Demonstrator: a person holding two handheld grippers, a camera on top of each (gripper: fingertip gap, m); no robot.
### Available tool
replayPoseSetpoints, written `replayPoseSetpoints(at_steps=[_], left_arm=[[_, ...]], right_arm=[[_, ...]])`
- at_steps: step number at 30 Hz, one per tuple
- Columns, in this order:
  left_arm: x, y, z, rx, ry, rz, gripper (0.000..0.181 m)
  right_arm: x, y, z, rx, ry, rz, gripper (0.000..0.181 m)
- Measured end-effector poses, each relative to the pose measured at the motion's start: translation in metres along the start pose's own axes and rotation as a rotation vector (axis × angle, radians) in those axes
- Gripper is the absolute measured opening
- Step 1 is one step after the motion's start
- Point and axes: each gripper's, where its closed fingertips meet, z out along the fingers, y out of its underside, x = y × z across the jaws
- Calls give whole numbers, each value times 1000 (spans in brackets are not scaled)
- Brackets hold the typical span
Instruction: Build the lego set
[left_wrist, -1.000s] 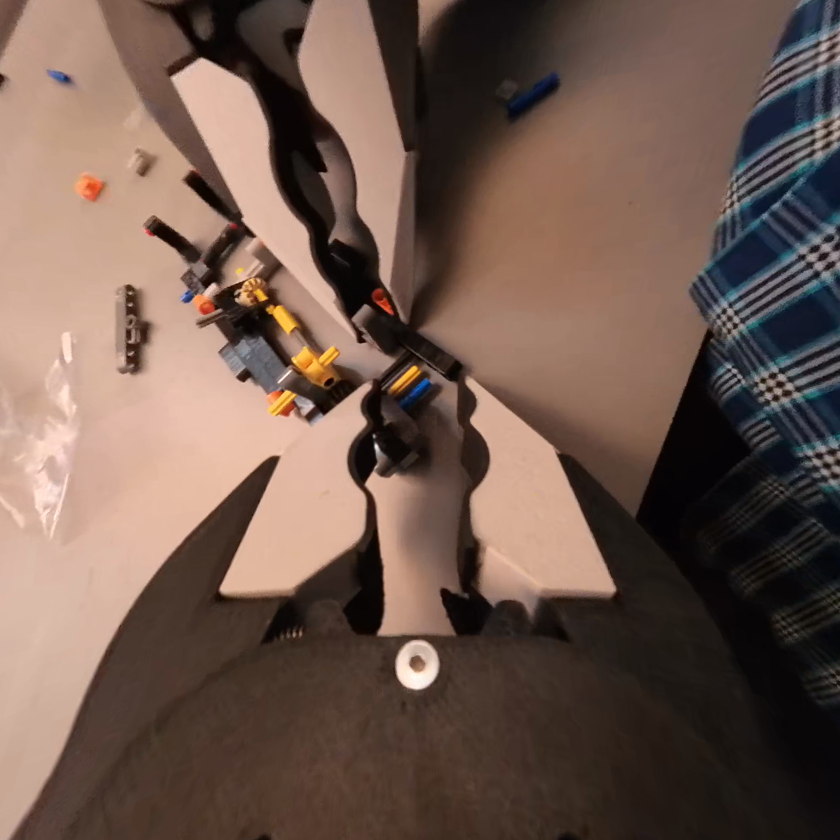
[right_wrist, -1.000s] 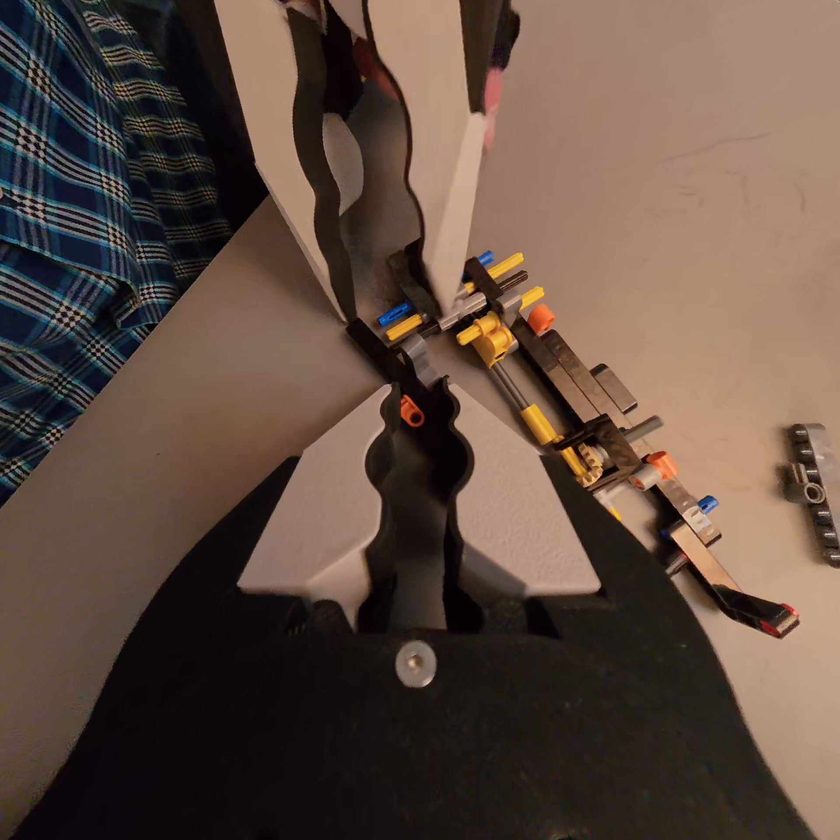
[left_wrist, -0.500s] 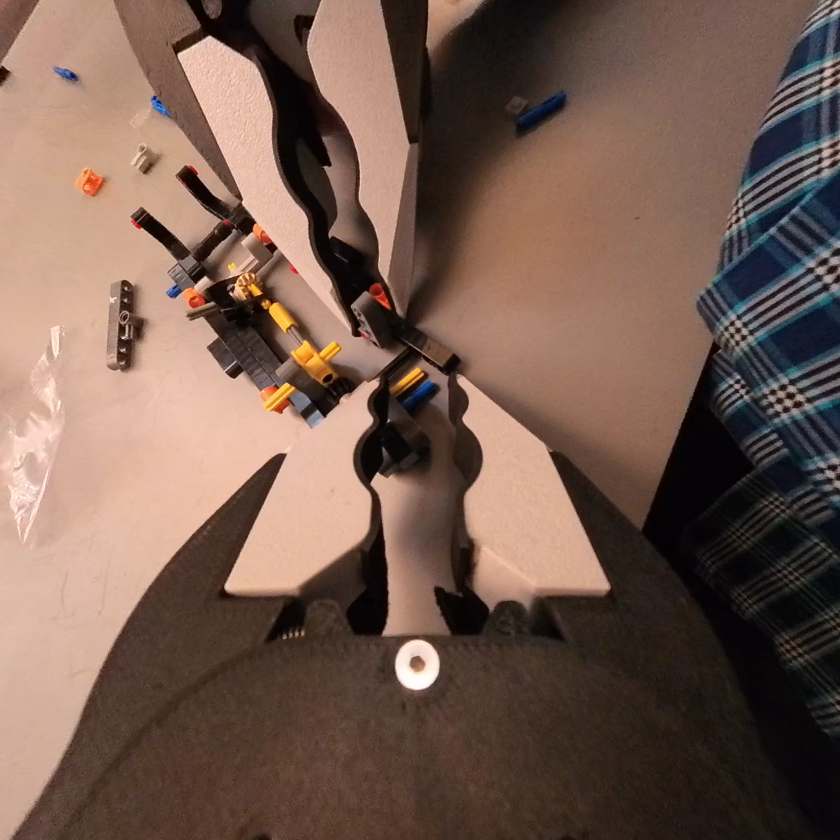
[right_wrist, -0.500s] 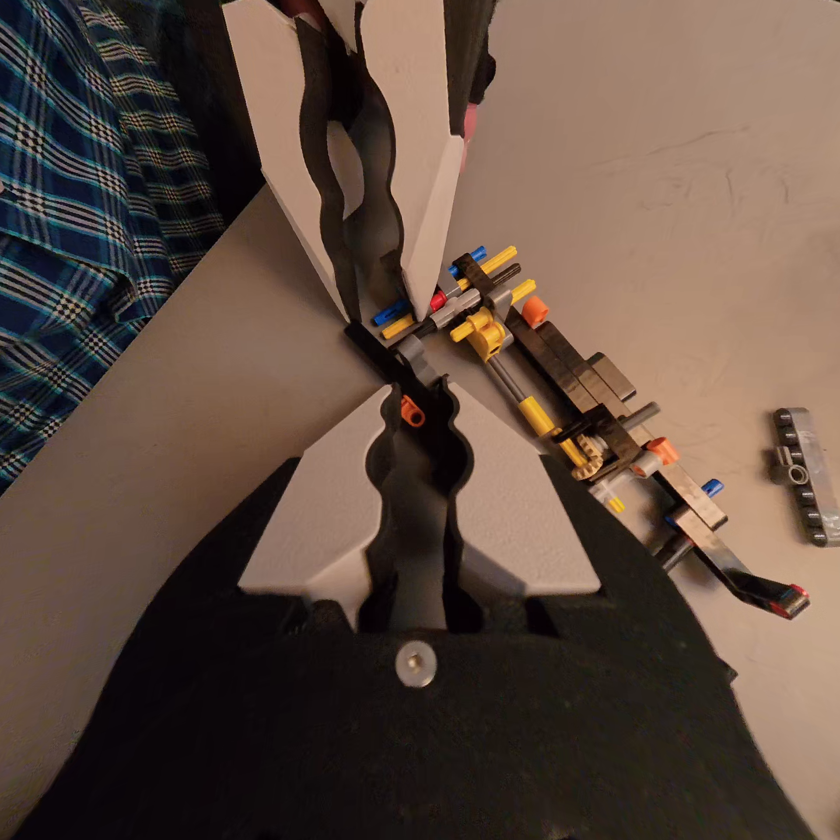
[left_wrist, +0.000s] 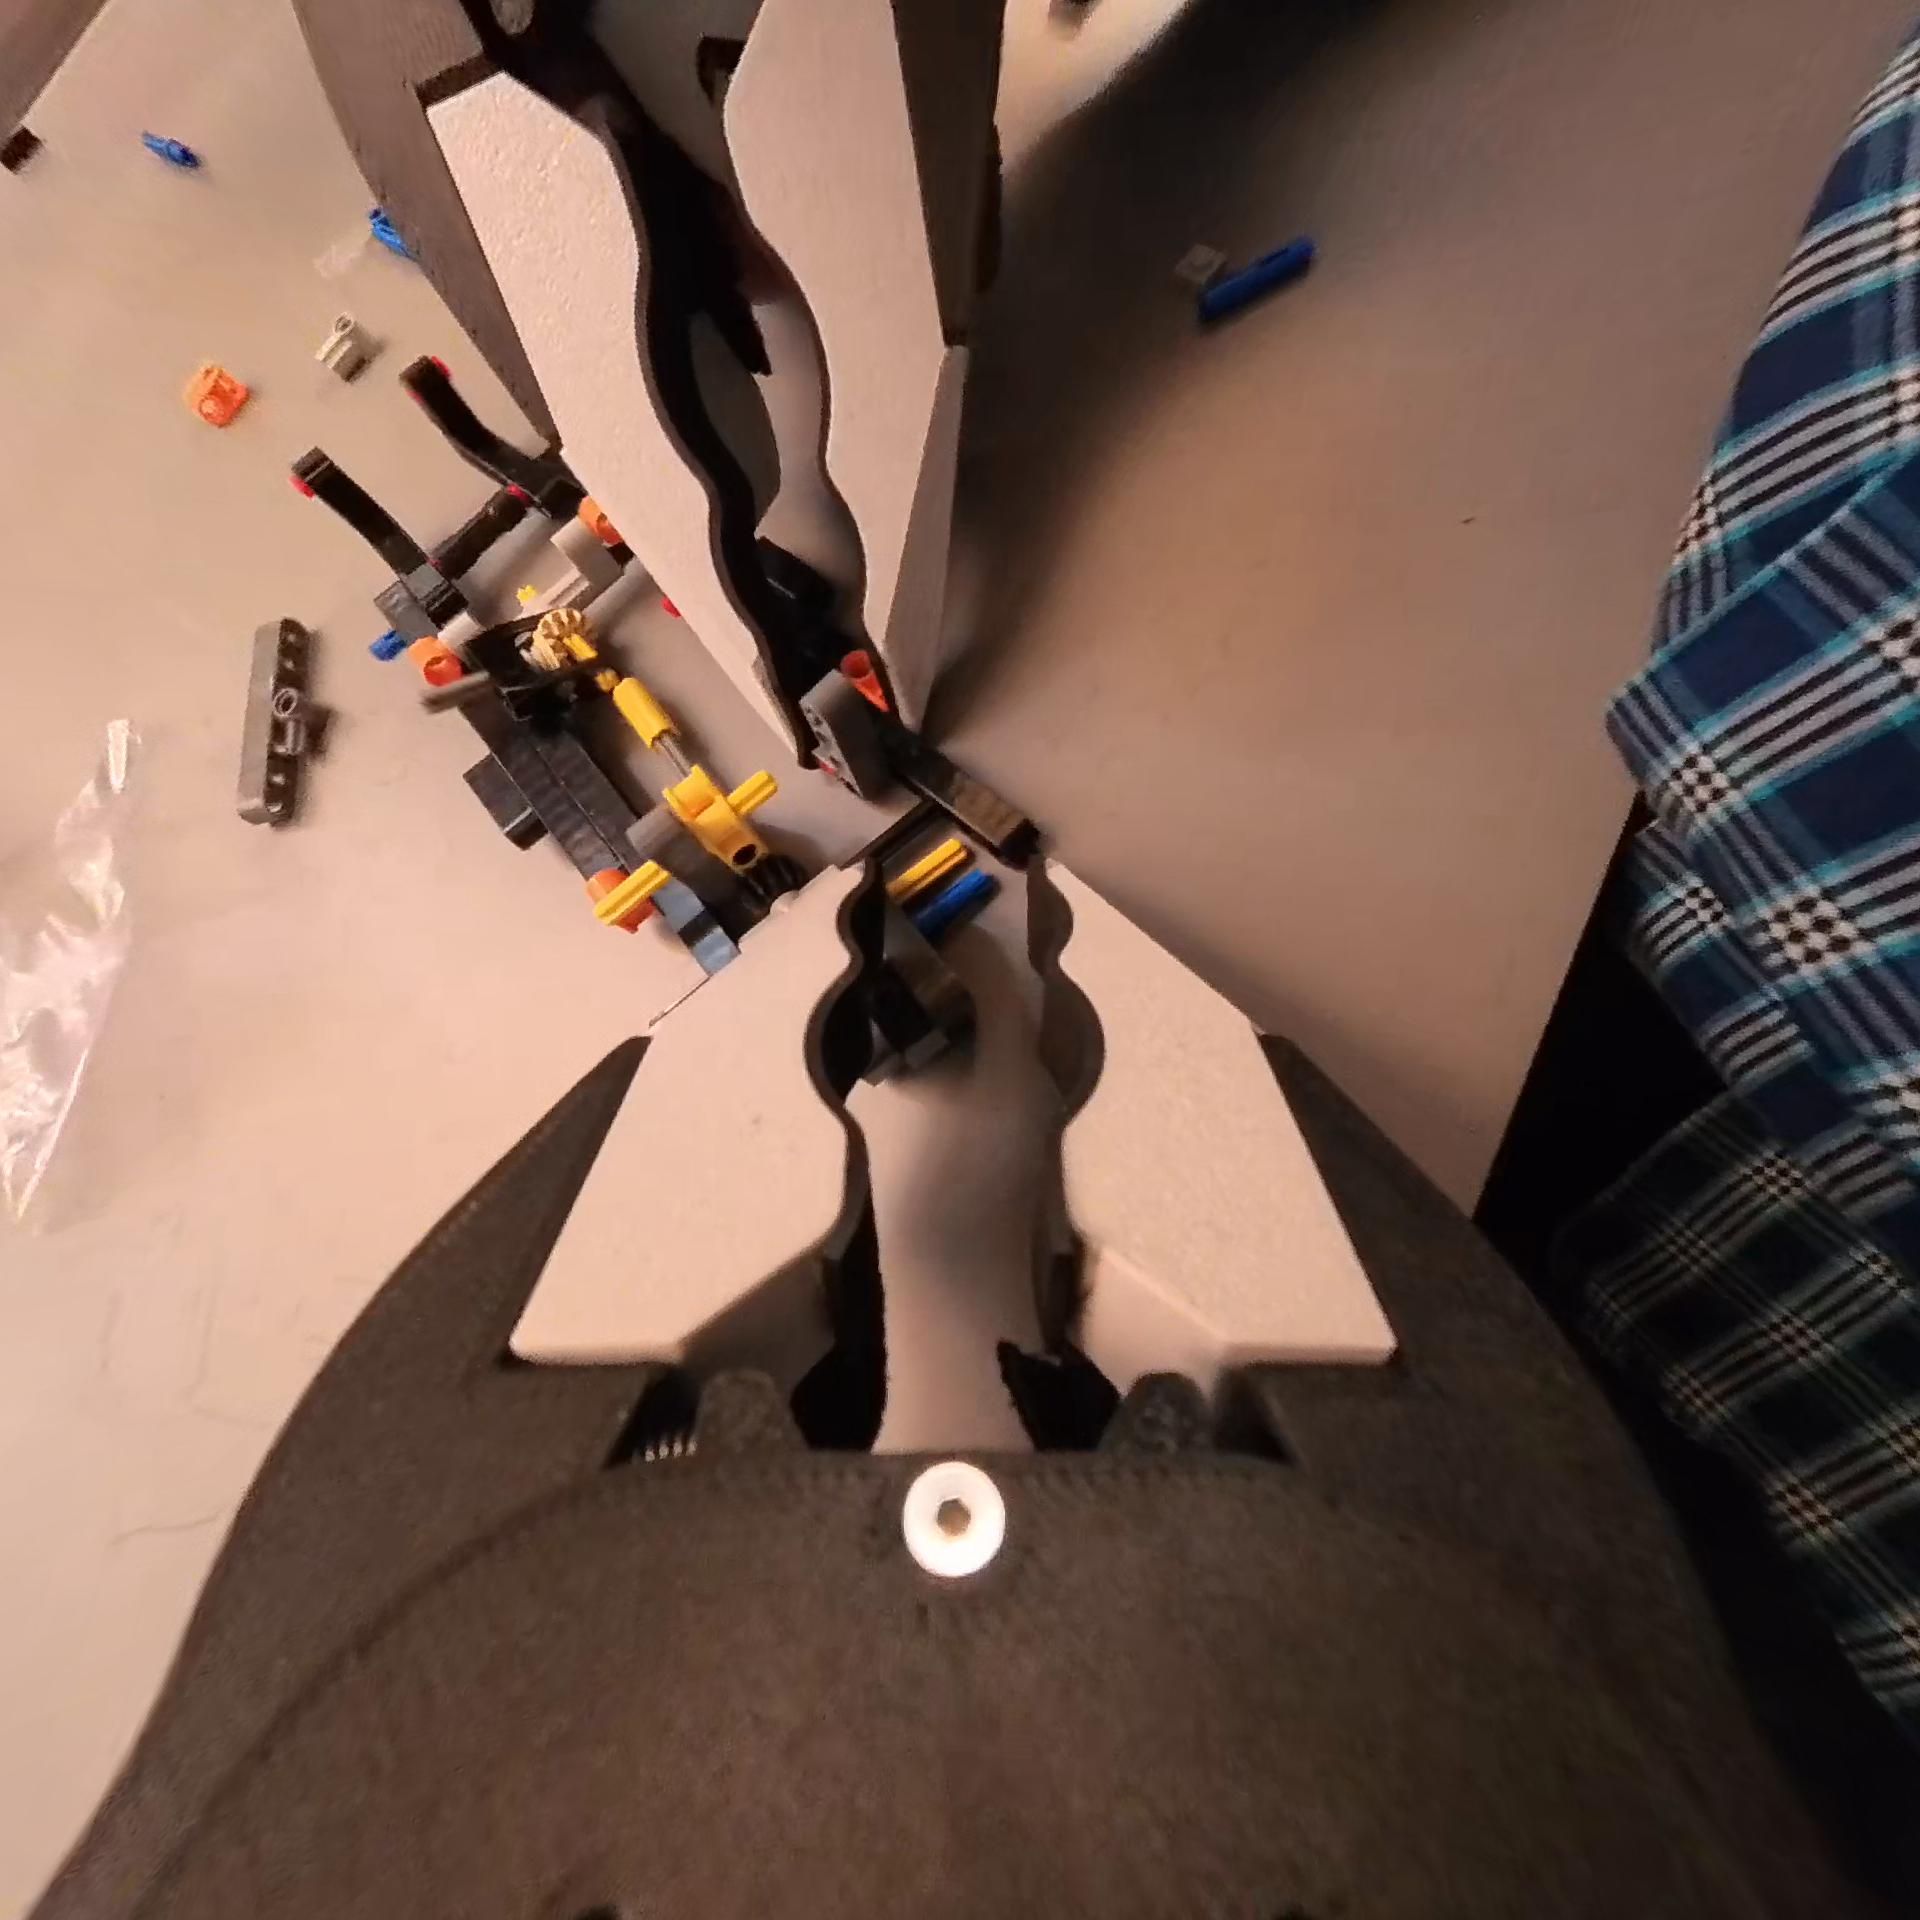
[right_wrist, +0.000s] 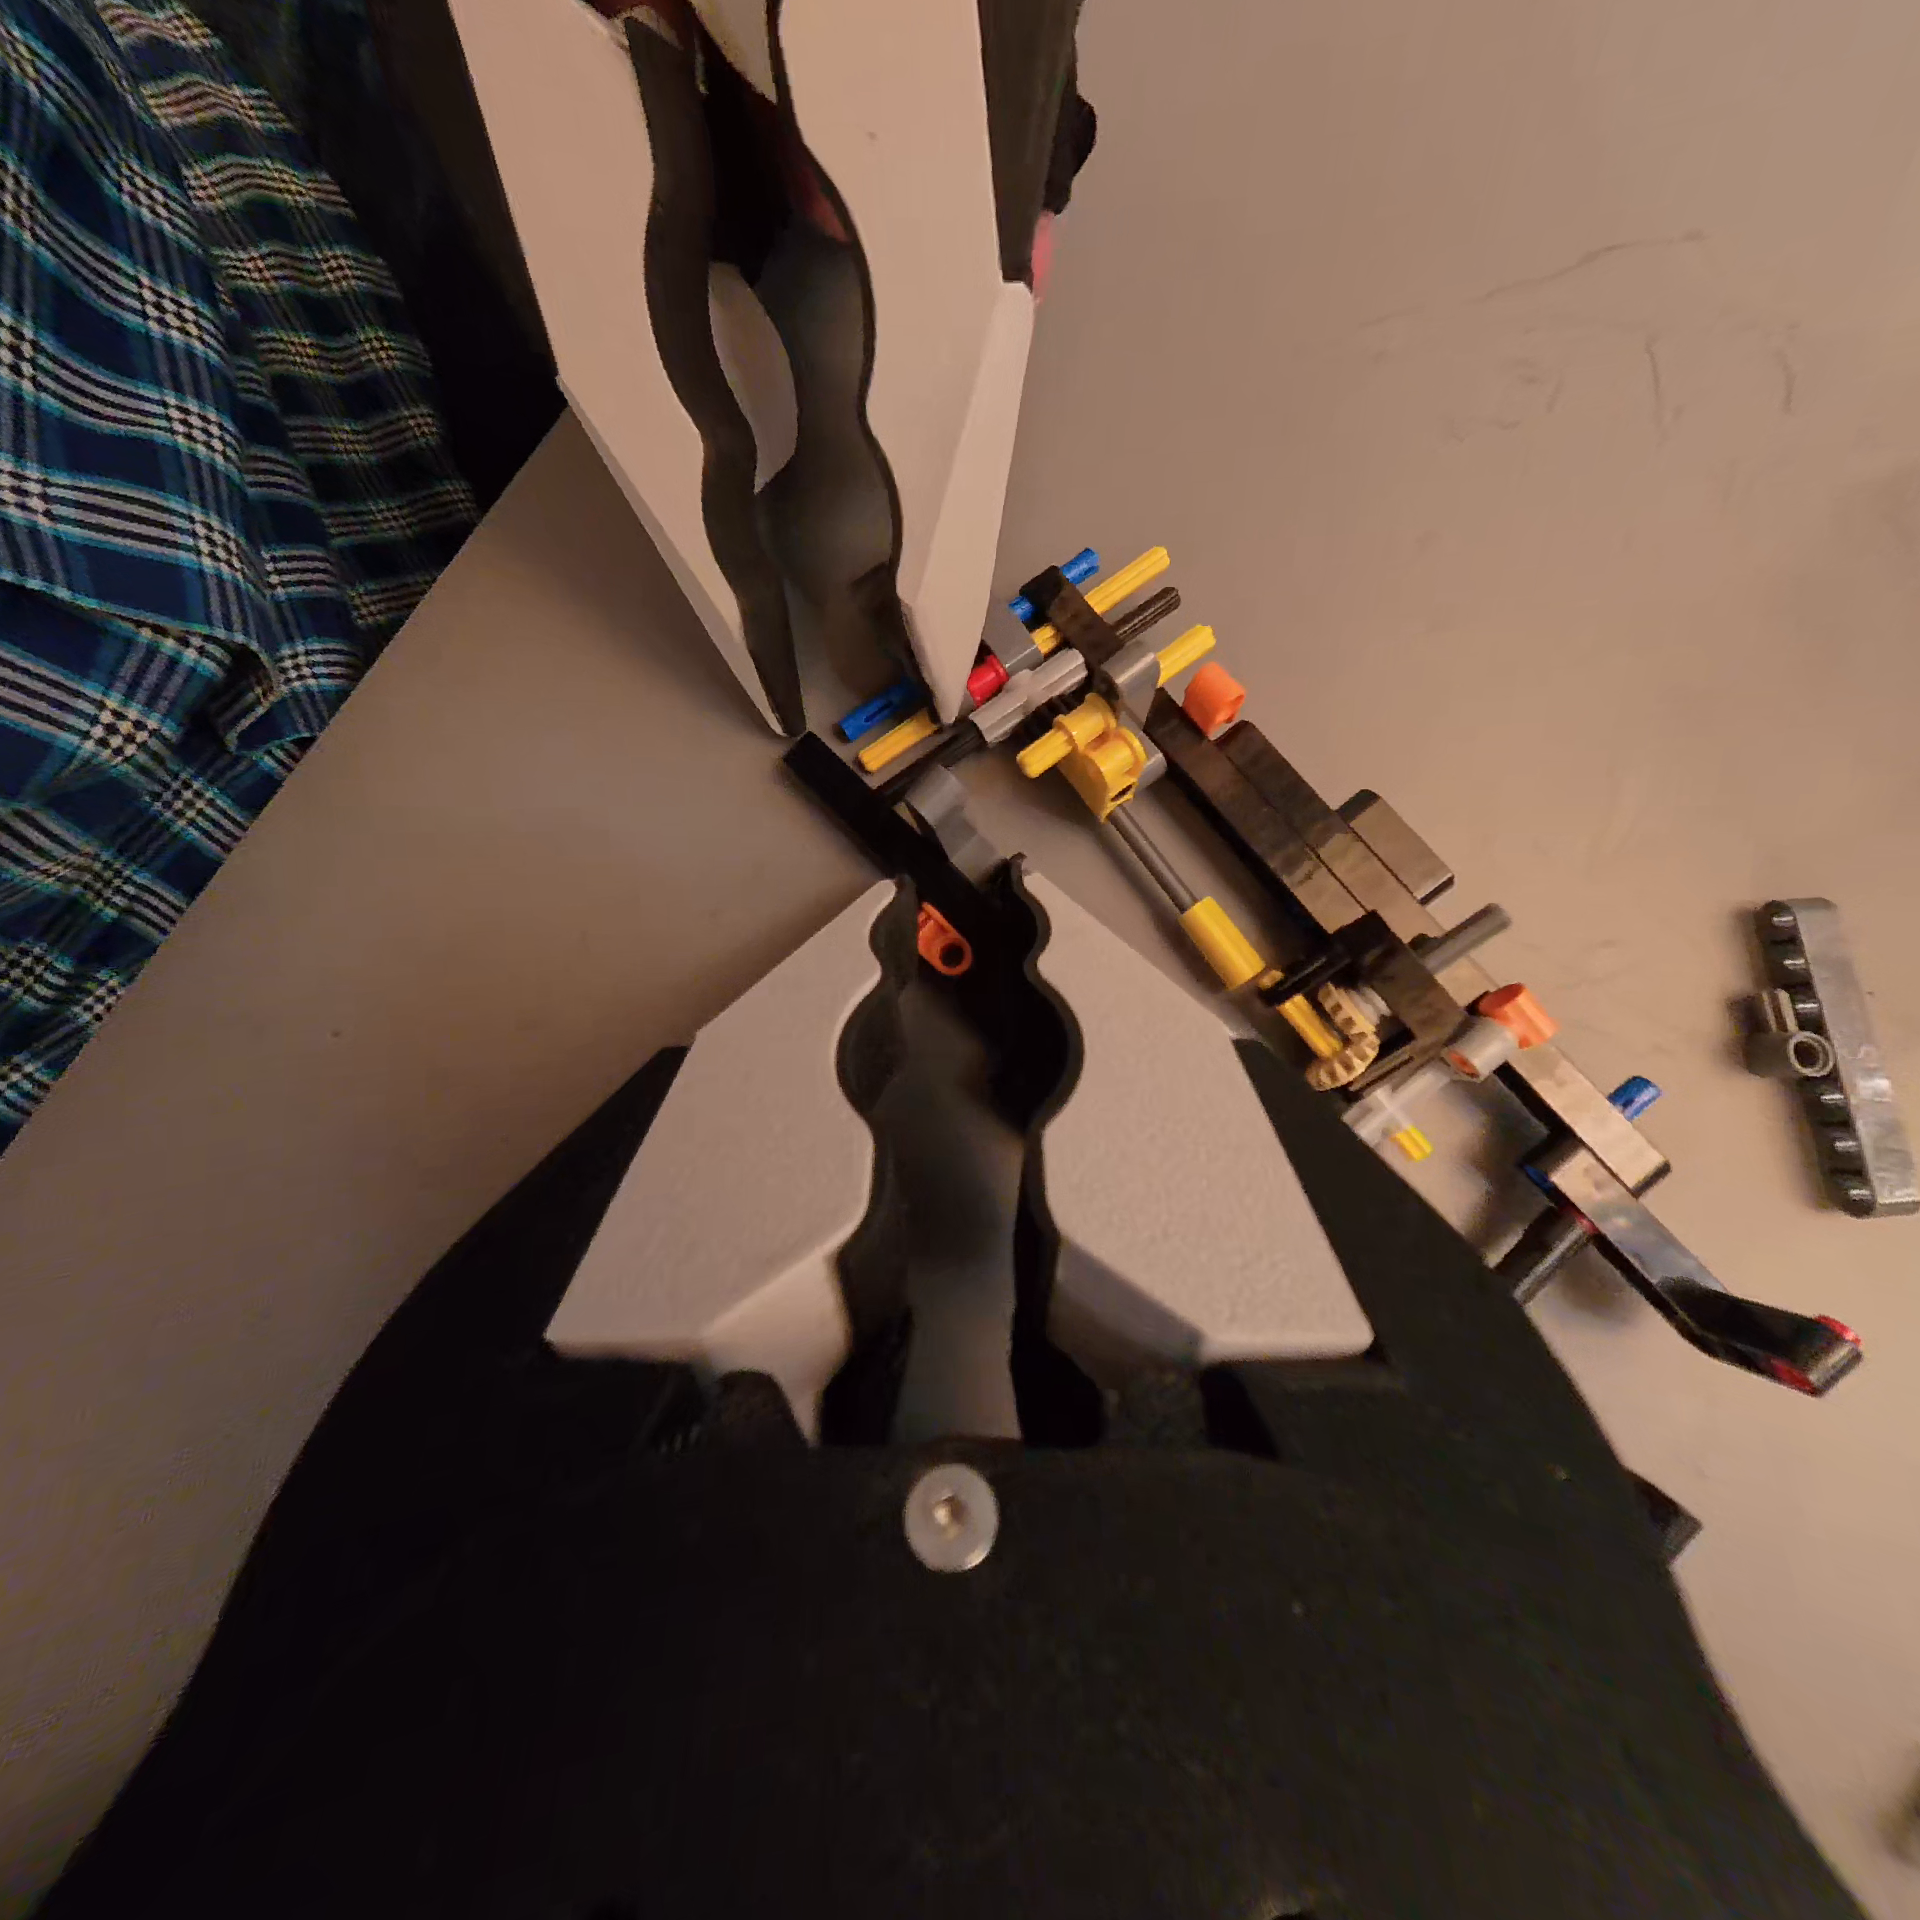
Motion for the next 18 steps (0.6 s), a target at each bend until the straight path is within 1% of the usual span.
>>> replayPoseSetpoints(at_steps=[1, 2, 3, 9, 11, 13, 15, 16, 17, 18], left_arm=[[0, 0, 0, 1, -3, 3, 26], [0, 0, 0, 1, -6, 10, 26], [4, -1, 0, 3, 16, 14, 18], [1, -1, 1, 5, -1, -3, 26], [-3, -1, -2, 1, -24, -31, 43], [-4, -2, -5, 8, -37, -39, 49], [-11, -11, -11, 43, -78, -52, 55], [-17, -13, -13, 47, -102, -67, 65], [-23, -11, -13, 22, -123, -69, 72], [-25, -9, -11, 1, -120, -62, 72]], right_arm=[[1, 0, 0, 2, 1, 5, 14], [1, 0, 0, 4, 3, 15, 14], [3, 0, 0, 4, 12, 20, 14], [6, 1, 0, -14, 32, 14, 14], [9, 1, -1, -10, 43, 27, 14], [11, 2, -2, -14, 50, 35, 14], [12, 2, -2, -13, 51, 38, 14], [12, 2, -2, -13, 52, 38, 14], [12, 2, -2, -12, 53, 39, 14], [12, 2, -2, -9, 55, 40, 14]])
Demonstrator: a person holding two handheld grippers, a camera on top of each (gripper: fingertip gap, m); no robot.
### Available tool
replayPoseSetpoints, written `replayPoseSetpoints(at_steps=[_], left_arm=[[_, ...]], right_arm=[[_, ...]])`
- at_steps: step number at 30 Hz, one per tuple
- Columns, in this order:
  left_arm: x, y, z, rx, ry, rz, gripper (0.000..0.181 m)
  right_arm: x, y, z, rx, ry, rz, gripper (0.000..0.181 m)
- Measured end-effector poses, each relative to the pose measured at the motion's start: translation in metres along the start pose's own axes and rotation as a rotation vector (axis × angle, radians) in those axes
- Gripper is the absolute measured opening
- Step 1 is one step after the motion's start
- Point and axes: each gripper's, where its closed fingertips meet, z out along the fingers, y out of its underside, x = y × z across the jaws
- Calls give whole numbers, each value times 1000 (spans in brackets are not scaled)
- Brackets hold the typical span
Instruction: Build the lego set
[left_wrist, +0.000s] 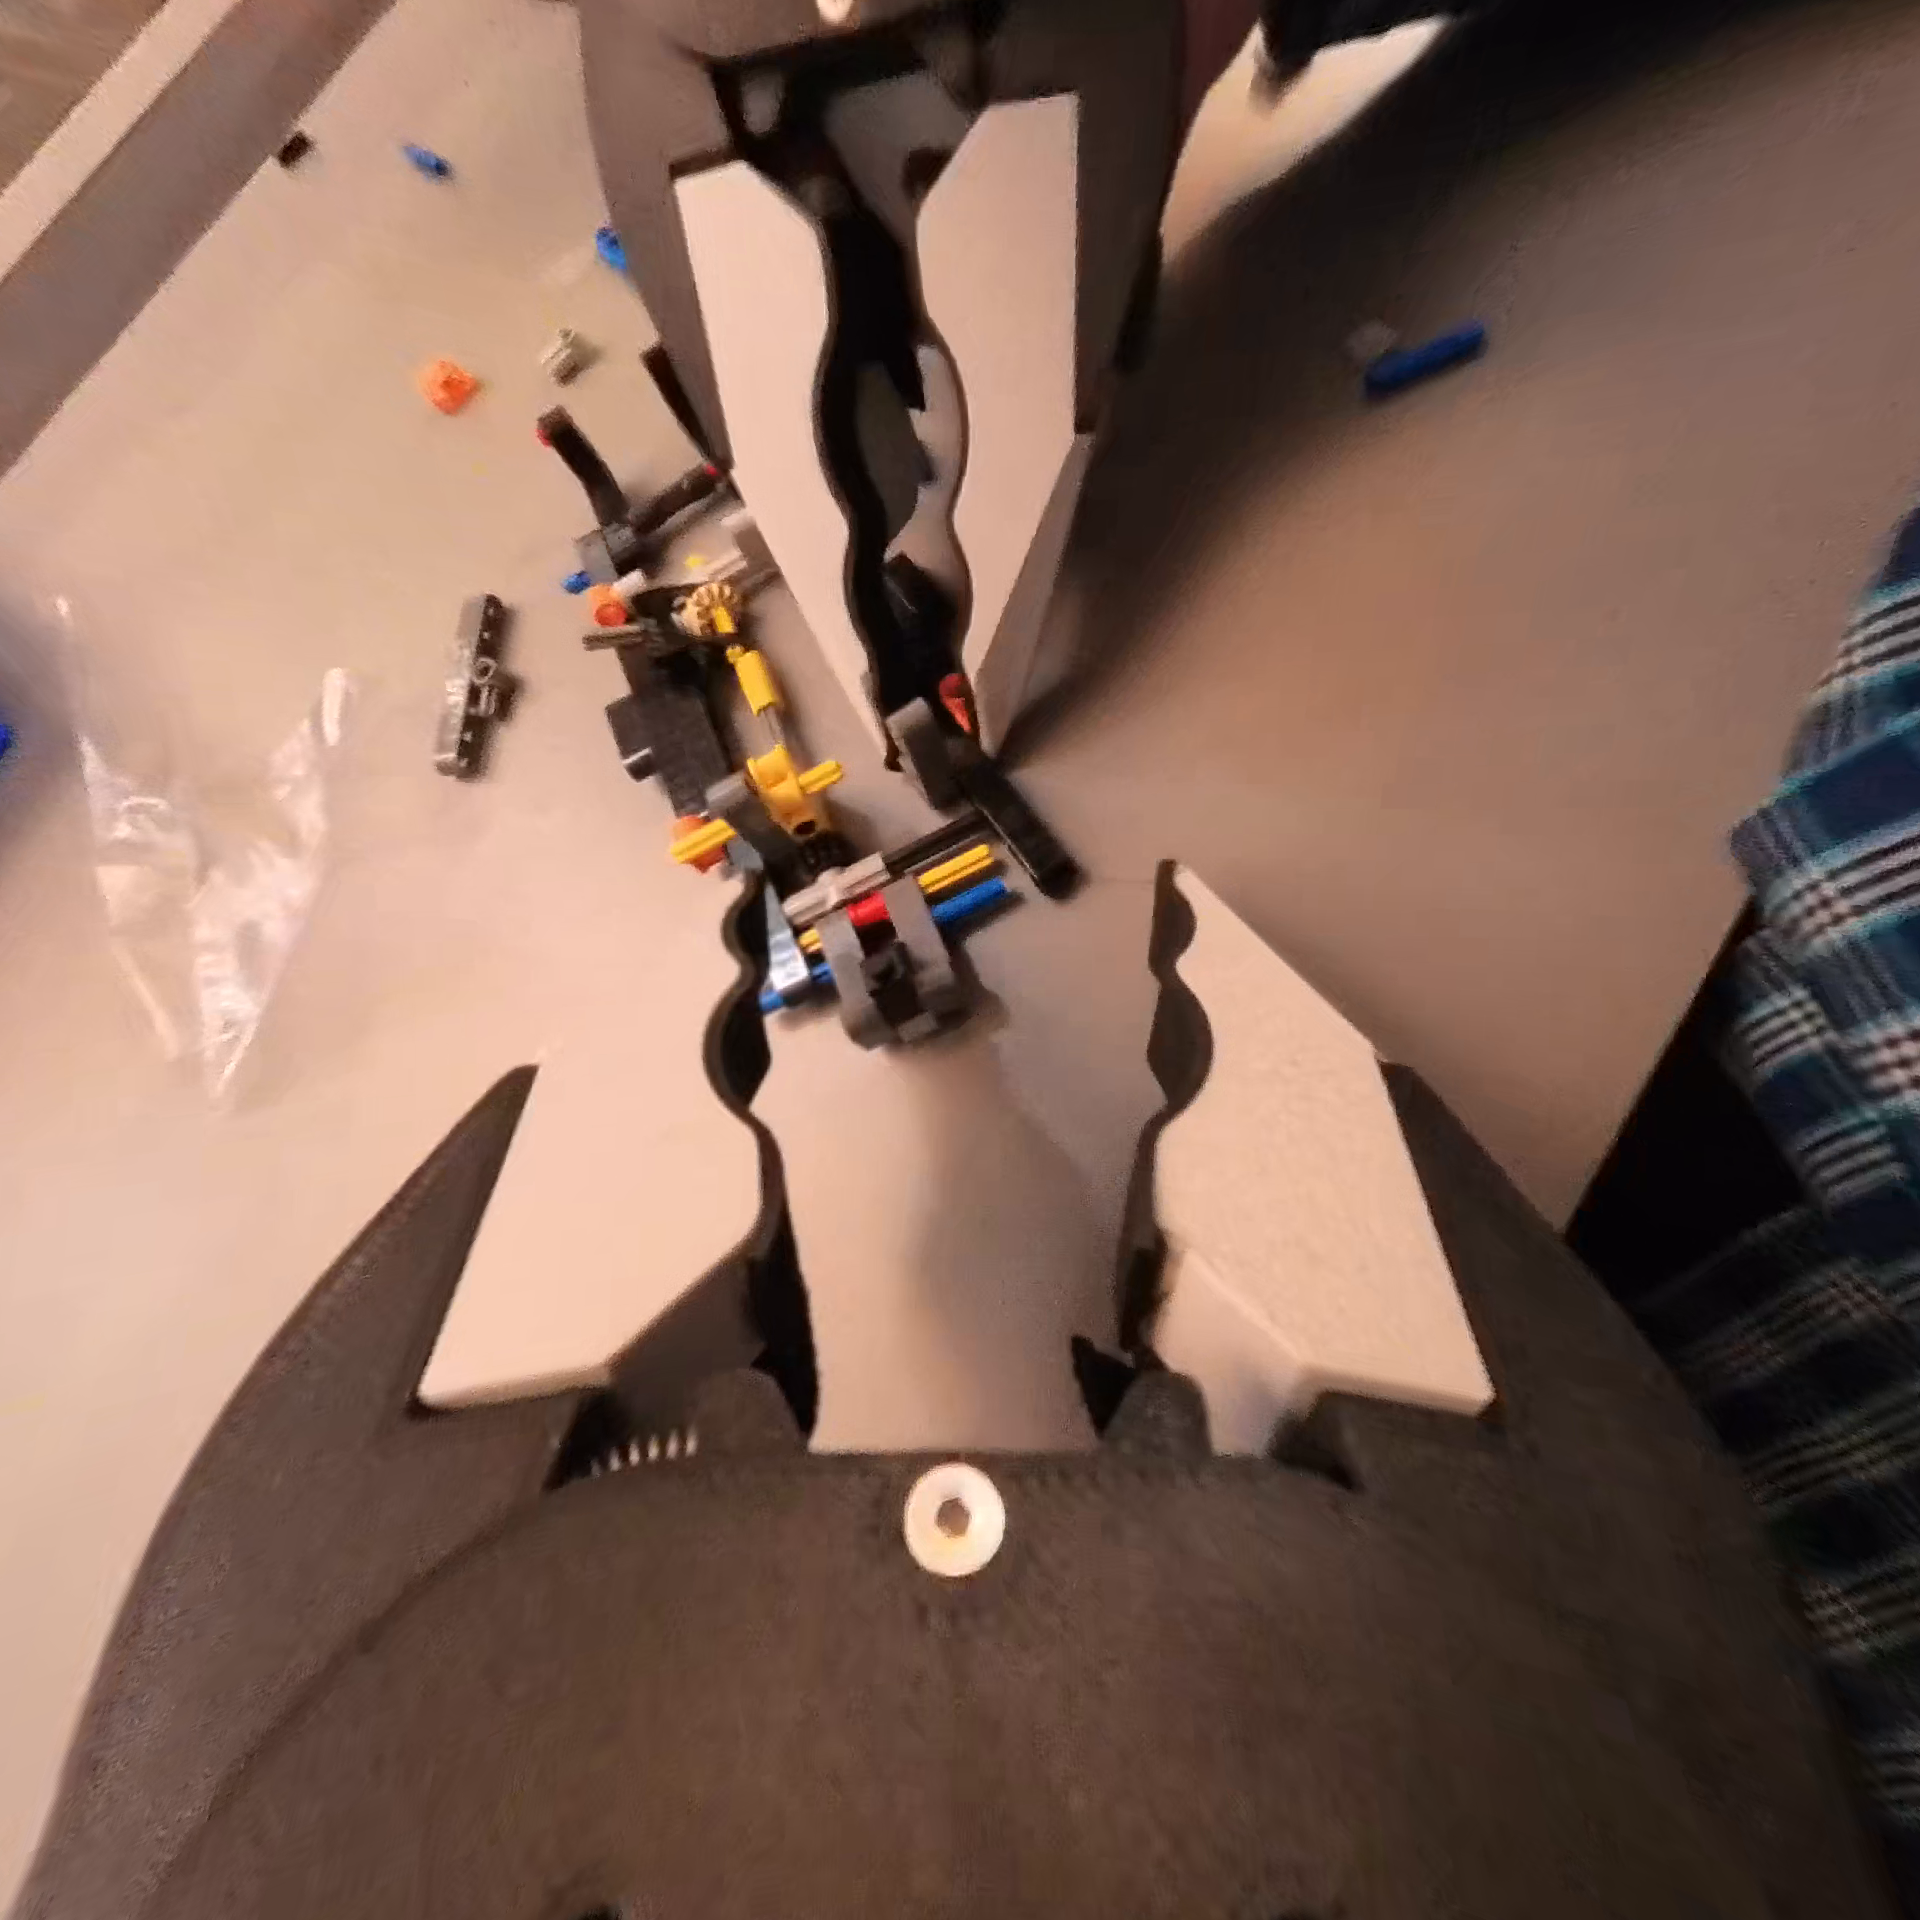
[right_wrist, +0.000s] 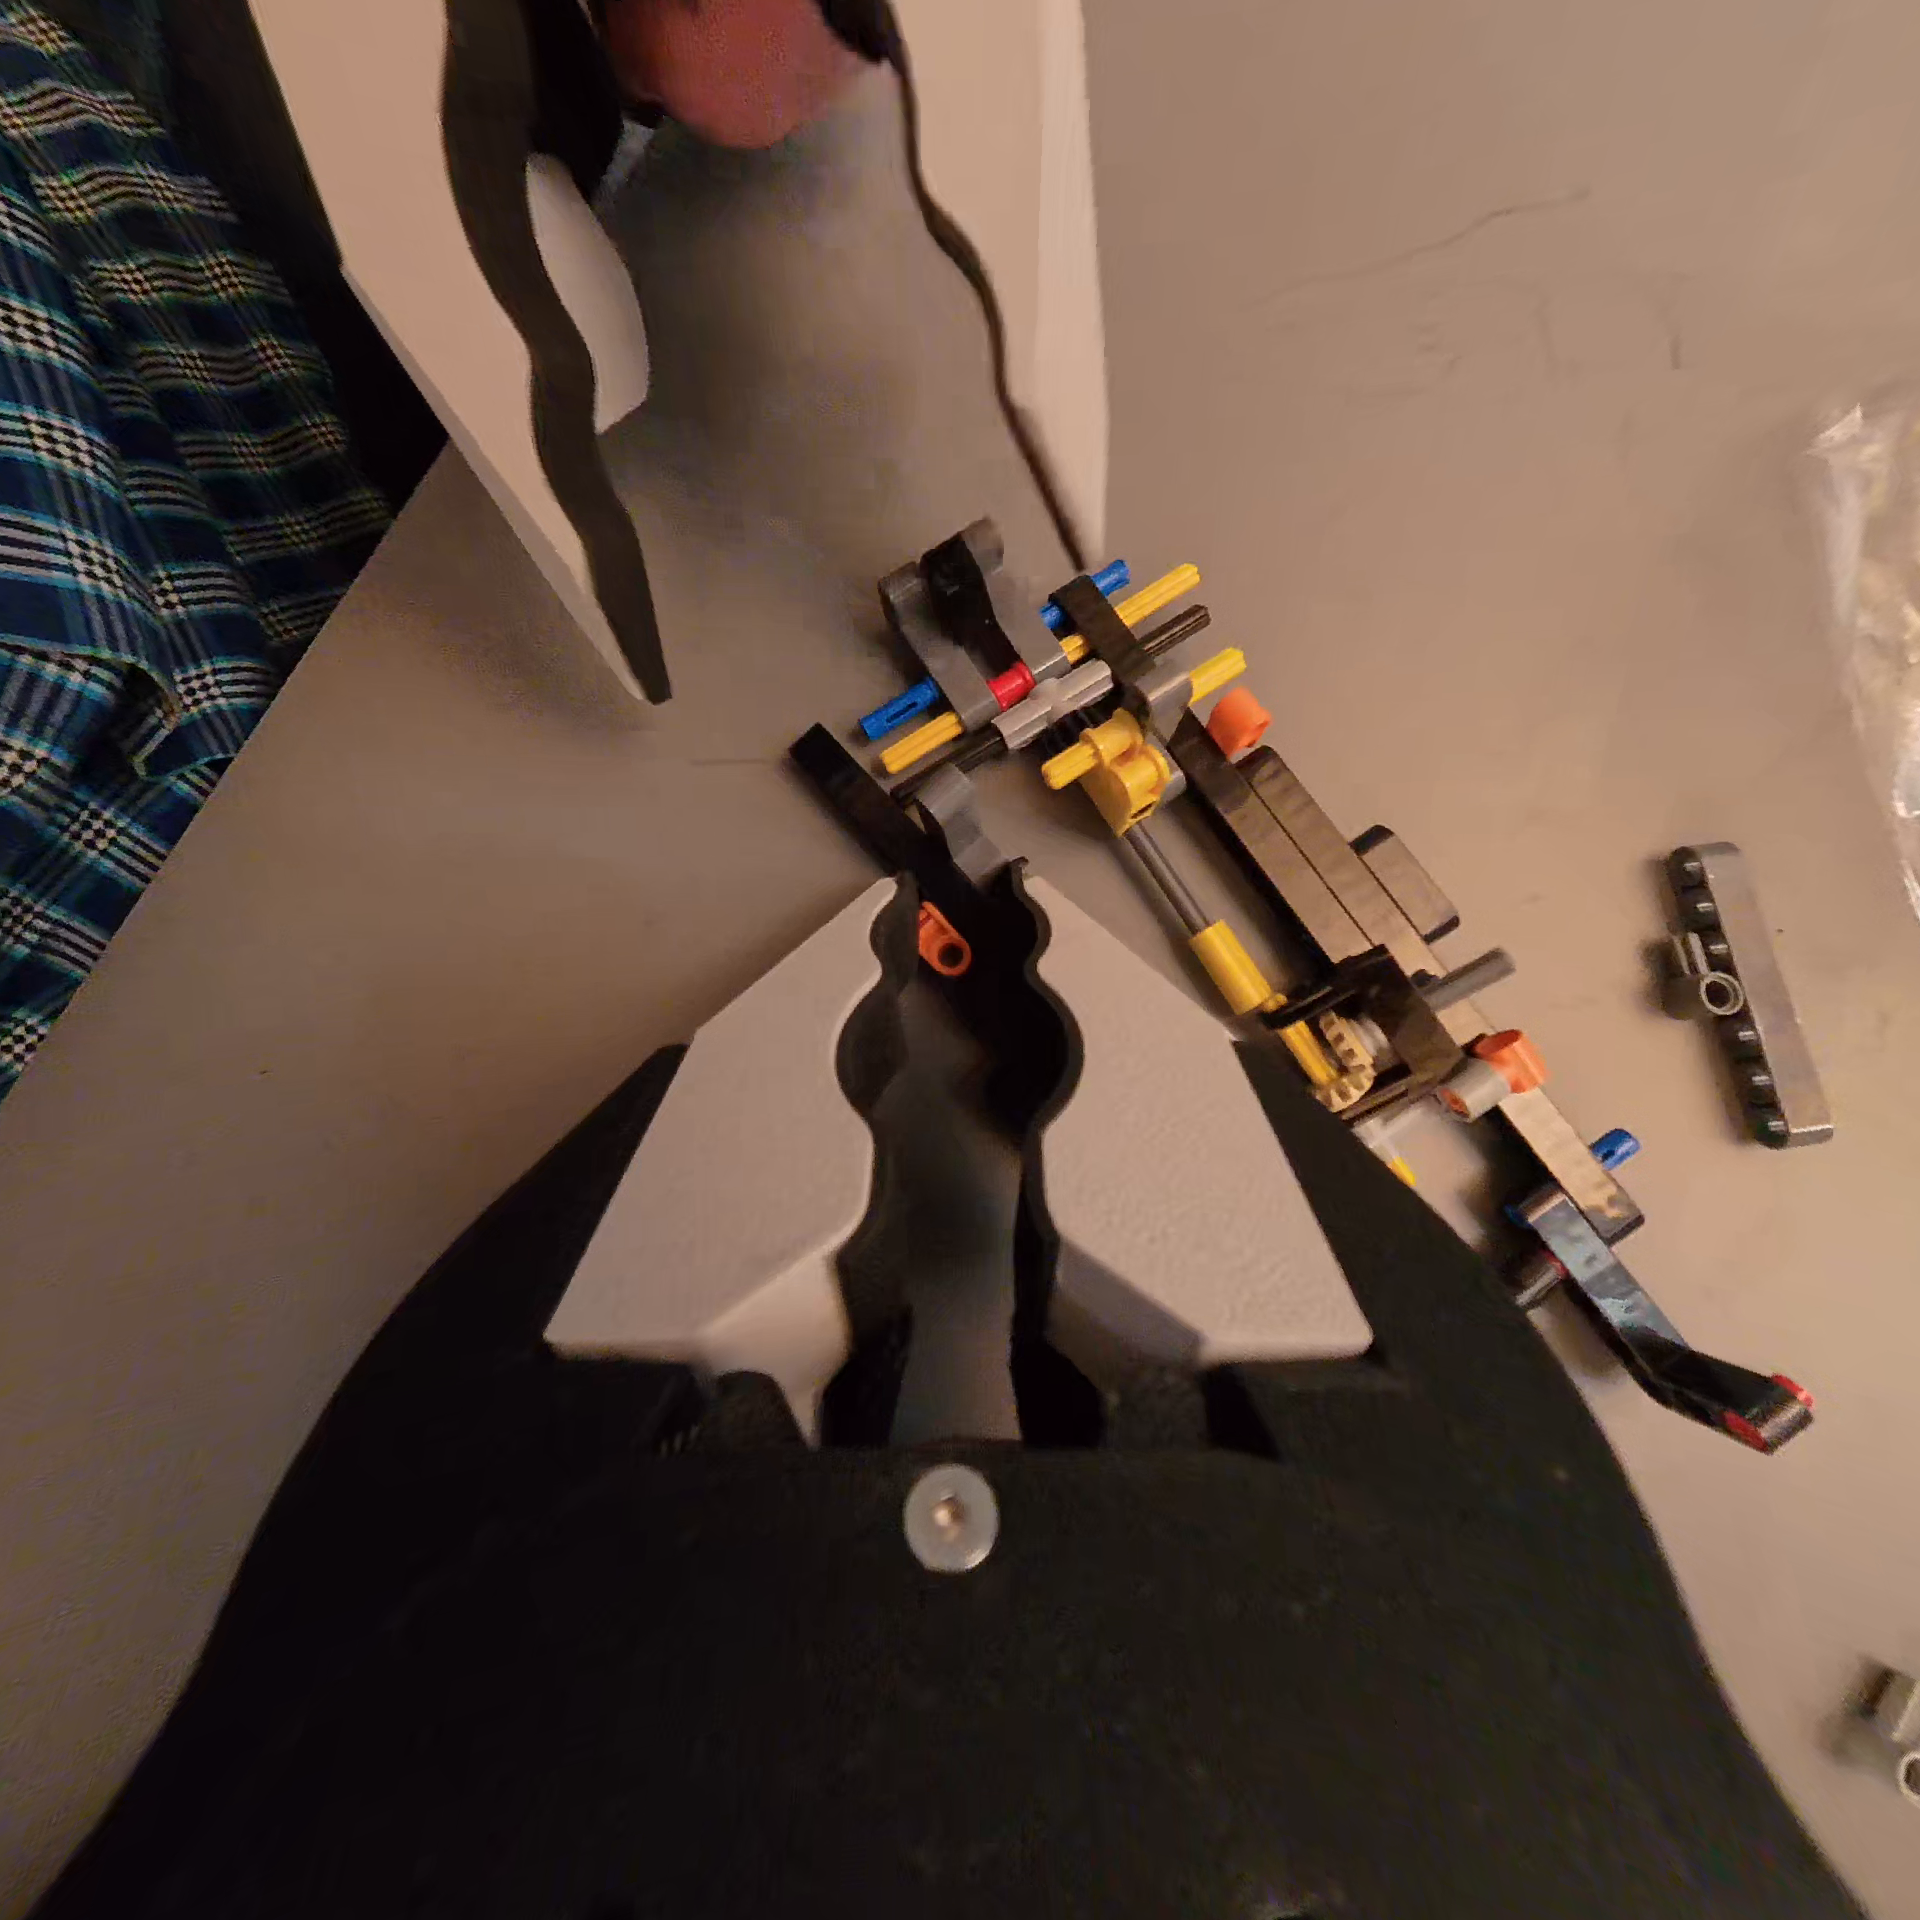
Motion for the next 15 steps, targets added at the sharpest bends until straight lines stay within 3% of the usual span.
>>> replayPoseSetpoints(at_steps=[6, 15], left_arm=[[6, 10, 12, -65, 131, 36, 55], [4, 11, 13, -23, 109, 31, 39]], right_arm=[[-2, 2, -2, 6, -13, -6, 14], [-3, 3, -5, 21, -20, 1, 14]])
